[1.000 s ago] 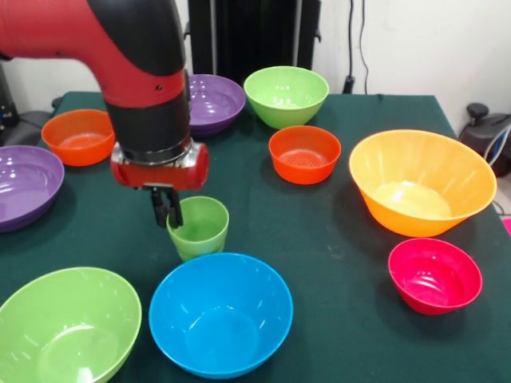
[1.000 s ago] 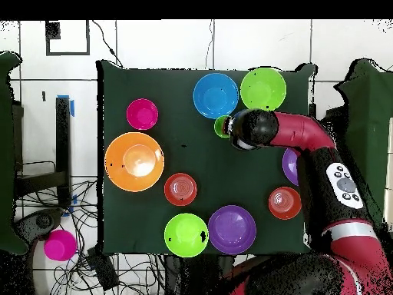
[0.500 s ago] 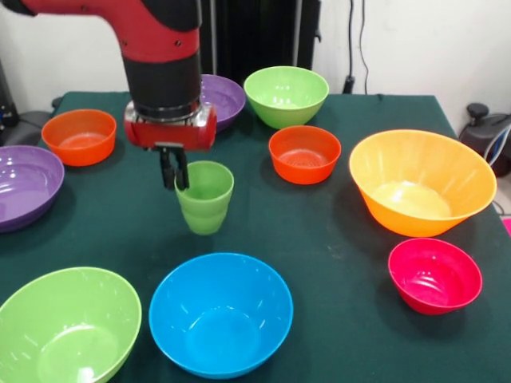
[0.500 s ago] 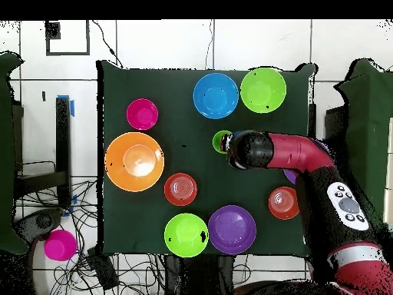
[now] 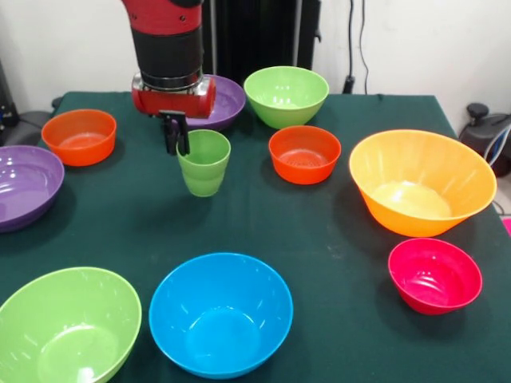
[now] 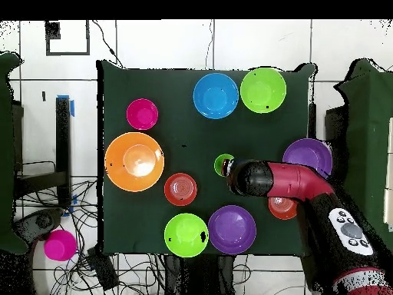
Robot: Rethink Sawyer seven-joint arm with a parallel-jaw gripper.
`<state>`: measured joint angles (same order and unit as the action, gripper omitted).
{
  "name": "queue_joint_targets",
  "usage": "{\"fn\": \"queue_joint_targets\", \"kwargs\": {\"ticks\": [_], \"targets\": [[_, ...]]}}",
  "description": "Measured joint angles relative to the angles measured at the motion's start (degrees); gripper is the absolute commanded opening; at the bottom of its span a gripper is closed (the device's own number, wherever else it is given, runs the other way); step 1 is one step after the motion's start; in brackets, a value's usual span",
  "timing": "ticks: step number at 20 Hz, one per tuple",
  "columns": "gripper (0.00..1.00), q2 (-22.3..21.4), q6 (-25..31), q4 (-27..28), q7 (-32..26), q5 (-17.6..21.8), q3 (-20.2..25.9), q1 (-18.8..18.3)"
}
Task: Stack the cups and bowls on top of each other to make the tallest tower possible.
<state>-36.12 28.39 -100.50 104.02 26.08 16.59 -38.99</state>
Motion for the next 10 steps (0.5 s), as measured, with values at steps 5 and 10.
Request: {"fn": "queue_joint_targets", "kwargs": {"ticks": [5,10], "targets": [[0.00,1.08,-4.51,-2.23,0.00,0.00,-2.89,0.55],[0.00,2.23,-6.71,-2.42,0.00,-0.01,-4.04,1.08]]}}
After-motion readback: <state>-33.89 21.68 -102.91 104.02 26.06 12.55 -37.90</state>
